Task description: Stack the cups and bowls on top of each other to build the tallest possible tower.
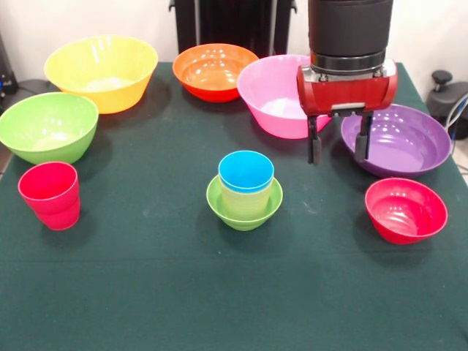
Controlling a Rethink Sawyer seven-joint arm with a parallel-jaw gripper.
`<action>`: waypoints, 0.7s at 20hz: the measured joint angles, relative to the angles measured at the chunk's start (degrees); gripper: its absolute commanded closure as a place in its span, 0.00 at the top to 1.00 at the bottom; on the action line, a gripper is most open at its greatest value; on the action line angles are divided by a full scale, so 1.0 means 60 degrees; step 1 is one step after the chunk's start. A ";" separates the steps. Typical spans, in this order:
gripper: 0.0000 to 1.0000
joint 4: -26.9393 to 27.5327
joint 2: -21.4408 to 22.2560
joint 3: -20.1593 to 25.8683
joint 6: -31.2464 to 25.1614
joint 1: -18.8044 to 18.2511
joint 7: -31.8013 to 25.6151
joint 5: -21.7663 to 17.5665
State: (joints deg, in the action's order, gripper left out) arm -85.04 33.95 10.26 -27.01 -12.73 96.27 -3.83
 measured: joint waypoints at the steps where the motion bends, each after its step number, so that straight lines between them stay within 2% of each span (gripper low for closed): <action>1: 1.00 0.0018 0.0006 0.0012 -0.0103 -0.0023 0.0000 0.0002; 7: 1.00 0.0392 -0.0089 0.0055 -0.1189 -0.0188 0.0000 0.0002; 14: 1.00 0.0983 -0.0593 0.0155 -0.1586 -0.0202 0.0000 0.0002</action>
State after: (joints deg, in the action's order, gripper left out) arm -79.14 30.39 11.19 -36.52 -13.94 96.27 -3.81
